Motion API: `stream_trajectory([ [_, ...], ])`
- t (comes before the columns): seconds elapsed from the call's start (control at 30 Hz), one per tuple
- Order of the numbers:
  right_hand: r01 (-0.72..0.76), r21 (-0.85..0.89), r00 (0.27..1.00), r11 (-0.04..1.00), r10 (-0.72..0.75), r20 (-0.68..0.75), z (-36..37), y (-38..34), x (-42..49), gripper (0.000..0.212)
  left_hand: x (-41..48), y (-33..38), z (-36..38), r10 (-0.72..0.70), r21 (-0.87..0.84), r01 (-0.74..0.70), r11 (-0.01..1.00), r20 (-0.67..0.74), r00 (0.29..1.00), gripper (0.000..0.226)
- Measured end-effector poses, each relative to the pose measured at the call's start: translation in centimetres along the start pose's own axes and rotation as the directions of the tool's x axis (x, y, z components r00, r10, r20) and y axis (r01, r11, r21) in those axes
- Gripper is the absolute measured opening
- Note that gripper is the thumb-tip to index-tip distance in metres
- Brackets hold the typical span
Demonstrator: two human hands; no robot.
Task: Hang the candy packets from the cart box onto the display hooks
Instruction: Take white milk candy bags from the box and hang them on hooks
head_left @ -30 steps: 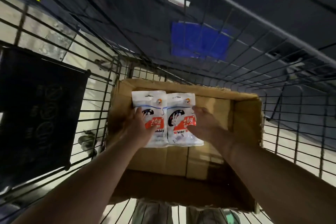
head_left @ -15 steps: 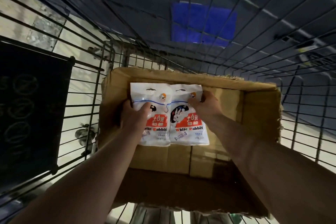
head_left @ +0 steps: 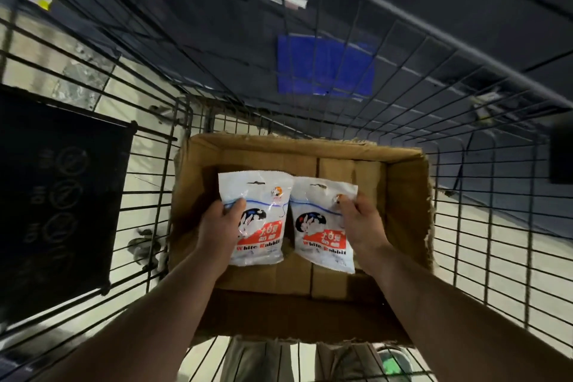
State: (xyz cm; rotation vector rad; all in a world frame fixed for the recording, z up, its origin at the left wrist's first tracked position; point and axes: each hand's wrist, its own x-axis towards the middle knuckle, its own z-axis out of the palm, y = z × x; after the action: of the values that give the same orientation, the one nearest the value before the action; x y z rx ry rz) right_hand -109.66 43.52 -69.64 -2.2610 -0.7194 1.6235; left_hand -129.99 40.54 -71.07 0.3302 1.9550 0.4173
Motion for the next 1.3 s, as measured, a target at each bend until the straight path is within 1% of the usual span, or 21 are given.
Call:
stream_trajectory([
  [0.13,0.009,0.058,1.000,0.998,-0.009,0.002,-2.7,-0.7,-3.7,0.011,-3.8,1.8,-0.9,0.029,-0.009,-0.028,1.000,0.034,0.999,0.027],
  [0.23,0.047,0.097,0.999,0.994,-0.045,-0.028,-4.6,-2.0,-6.5,0.011,-6.6,3.5,-1.5,0.087,-0.024,-0.086,0.996,0.049,0.995,0.027],
  [0.37,0.114,0.165,0.991,0.980,-0.102,-0.084,-7.3,-4.2,-10.0,0.017,-10.4,6.6,-2.0,0.162,-0.067,-0.157,0.985,0.080,0.984,0.022],
  [0.5,0.202,0.163,0.968,0.966,-0.171,-0.184,-10.2,-5.9,-13.4,0.022,-14.4,9.5,-2.4,0.221,-0.061,-0.215,0.975,0.121,0.968,0.022],
  [0.57,0.234,0.205,0.957,0.950,-0.187,-0.223,-11.9,-6.4,-14.9,0.023,-16.3,10.6,-2.3,0.243,-0.076,-0.234,0.969,0.138,0.960,0.019],
  [0.77,0.284,0.316,0.922,0.905,-0.167,-0.351,-17.9,-6.0,-19.6,0.023,-22.2,13.9,-0.7,0.323,-0.039,-0.322,0.946,0.204,0.924,0.025],
  [0.83,0.309,0.337,0.904,0.889,-0.164,-0.394,-20.2,-5.4,-20.9,0.024,-24.2,14.9,0.7,0.336,-0.036,-0.338,0.941,0.239,0.911,0.024],
  [0.93,0.360,0.365,0.865,0.859,-0.160,-0.476,-24.2,-4.1,-22.9,0.025,-27.8,16.1,3.5,0.400,-0.032,-0.409,0.912,0.297,0.867,0.023],
  [1.03,0.399,0.412,0.838,0.820,-0.143,-0.526,-28.7,-1.9,-24.6,0.027,-31.8,16.9,7.1,0.444,-0.025,-0.467,0.884,0.359,0.821,0.023],
  [1.17,0.457,0.445,0.783,0.770,-0.111,-0.612,-35.4,2.8,-27.0,0.029,-38.2,16.3,13.0,0.493,-0.023,-0.536,0.844,0.430,0.757,0.022],
  [1.3,0.509,0.448,0.718,0.735,-0.075,-0.692,-42.6,8.9,-29.6,0.030,-45.4,13.7,19.6,0.516,-0.043,-0.578,0.815,0.506,0.691,0.019],
])
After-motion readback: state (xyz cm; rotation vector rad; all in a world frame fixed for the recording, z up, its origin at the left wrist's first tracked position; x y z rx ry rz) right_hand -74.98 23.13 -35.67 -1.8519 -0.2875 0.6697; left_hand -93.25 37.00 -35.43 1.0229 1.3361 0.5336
